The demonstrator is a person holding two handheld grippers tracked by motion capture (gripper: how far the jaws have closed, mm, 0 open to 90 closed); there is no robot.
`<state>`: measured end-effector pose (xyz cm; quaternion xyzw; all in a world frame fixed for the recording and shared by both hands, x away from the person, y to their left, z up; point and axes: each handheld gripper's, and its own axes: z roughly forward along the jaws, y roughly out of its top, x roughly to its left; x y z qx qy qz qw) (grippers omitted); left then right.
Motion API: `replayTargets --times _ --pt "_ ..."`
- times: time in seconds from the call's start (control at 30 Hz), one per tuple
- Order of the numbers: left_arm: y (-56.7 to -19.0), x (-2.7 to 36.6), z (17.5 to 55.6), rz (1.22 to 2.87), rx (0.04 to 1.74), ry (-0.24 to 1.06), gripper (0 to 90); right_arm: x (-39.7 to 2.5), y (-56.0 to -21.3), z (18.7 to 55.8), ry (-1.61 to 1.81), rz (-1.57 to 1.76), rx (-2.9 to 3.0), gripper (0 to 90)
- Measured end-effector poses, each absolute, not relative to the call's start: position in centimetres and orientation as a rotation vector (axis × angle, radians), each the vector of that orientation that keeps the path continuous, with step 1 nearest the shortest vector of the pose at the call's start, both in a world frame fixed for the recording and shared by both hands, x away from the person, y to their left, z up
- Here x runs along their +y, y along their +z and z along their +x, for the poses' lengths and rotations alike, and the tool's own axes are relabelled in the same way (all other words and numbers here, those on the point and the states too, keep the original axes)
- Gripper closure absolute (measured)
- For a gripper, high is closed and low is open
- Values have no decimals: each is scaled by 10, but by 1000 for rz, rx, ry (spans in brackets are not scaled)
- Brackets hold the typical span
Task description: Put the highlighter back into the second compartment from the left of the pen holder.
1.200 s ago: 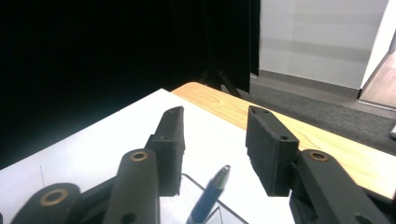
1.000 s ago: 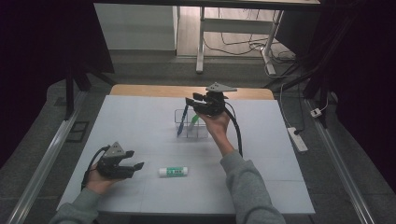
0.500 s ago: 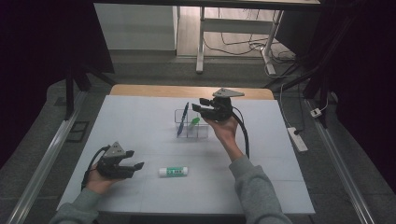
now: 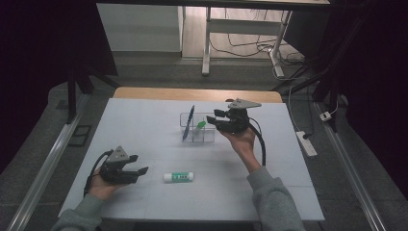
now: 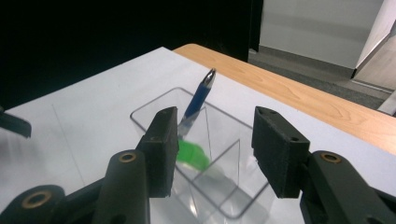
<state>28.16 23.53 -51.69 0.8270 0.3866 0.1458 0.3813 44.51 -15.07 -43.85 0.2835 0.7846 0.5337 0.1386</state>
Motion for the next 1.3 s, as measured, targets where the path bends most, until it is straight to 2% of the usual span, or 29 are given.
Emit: replayTargets --times 0.93,1.3 --pt "-516 235 282 2106 985 371 344 -171 -455 408 1433 766 2436 472" --pt "-517 234 283 2109 980 368 344 -156 -453 396 1384 655 2526 461"
